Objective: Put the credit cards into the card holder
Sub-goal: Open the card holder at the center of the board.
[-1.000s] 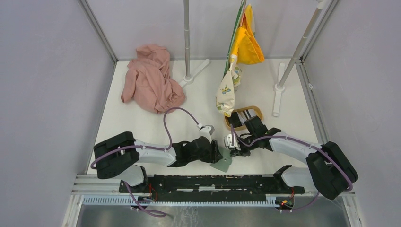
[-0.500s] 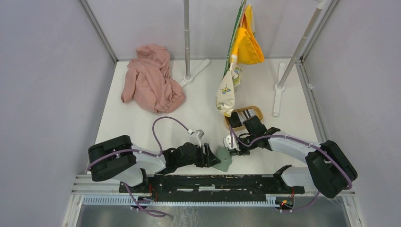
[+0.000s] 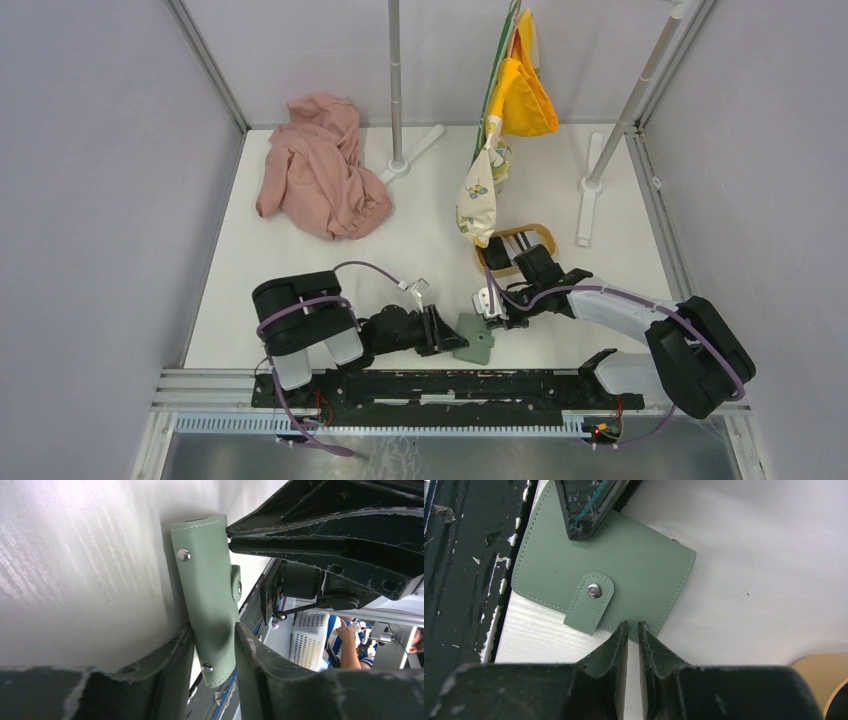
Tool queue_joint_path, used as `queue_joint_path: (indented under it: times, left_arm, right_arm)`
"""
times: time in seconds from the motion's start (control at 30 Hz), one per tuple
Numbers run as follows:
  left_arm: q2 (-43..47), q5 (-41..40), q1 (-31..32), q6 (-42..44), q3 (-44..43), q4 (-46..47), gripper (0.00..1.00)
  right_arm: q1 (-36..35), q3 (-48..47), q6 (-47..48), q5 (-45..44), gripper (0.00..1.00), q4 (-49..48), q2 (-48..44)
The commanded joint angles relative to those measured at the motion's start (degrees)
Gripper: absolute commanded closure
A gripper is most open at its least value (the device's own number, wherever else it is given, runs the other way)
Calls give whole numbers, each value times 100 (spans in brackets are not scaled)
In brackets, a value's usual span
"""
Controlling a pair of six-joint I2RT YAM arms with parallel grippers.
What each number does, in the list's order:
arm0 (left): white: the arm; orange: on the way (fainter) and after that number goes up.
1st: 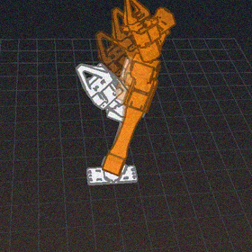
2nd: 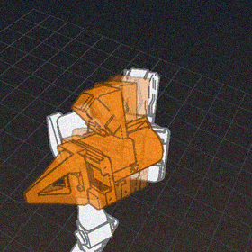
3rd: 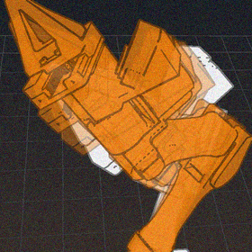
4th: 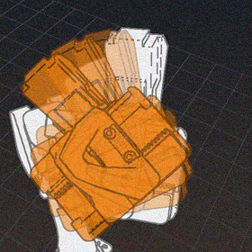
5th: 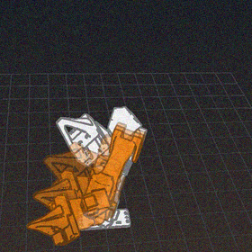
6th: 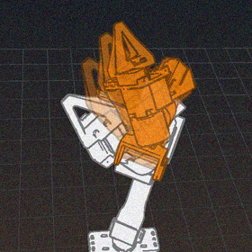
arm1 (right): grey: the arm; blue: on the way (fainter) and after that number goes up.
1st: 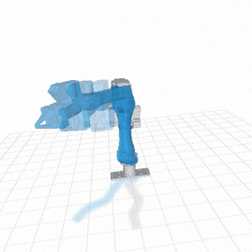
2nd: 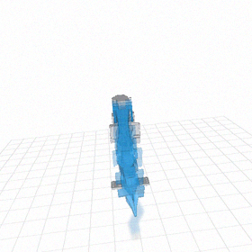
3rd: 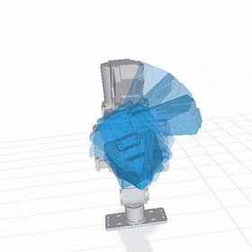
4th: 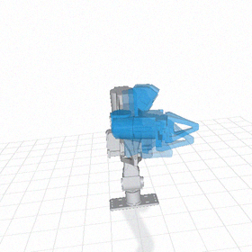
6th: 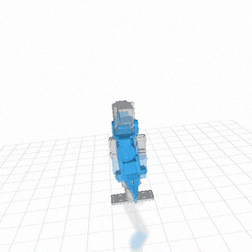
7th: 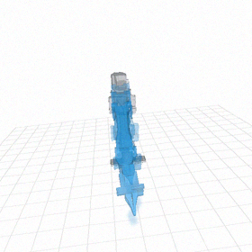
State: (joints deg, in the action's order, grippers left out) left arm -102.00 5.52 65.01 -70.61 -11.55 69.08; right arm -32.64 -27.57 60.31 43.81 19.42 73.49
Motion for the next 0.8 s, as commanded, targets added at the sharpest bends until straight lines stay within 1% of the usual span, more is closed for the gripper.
queue_joint_path:
  times: [0.0, 0.17, 0.23, 0.3, 0.37, 0.43, 0.5, 0.53, 0.63, 0.77]
  left_arm:
    - [-504, 81, -24, -218, -74, -124, 62]
    - [-607, -40, -51, -59, -197, -191, 97]
    - [-504, -237, -47, 99, -113, -77, 98]
    - [-311, -484, -42, 289, 16, 34, 98]
    - [14, -789, -31, 454, 120, 25, 98]
    - [263, -1027, 8, 559, 124, -87, 98]
    - [490, -1322, 112, 607, 41, -364, 98]
    - [617, -1503, 181, 613, -18, -526, 98]
    - [968, -2012, 404, 576, -250, -1232, 98]
    - [1426, -2643, 683, 518, -690, -2369, 98]
  right_arm:
    - [-37, -27, 114, -390, 81, 250, 122]
    - [-32, -187, 11, -140, 78, 386, 35]
    - [35, -409, -59, -81, 73, 551, -14]
    - [210, -723, -102, 90, 67, 886, -100]
    - [478, -920, 21, 452, 60, 1232, -316]
    - [688, -861, 326, 911, 53, 1418, -613]
    - [726, -620, 660, 1216, 46, 1401, -912]
    - [728, -493, 708, 1292, 45, 1308, -1009]
    - [667, -381, 542, 1250, 45, 1034, -1033]
    - [460, -172, -130, 728, 45, 268, -1092]
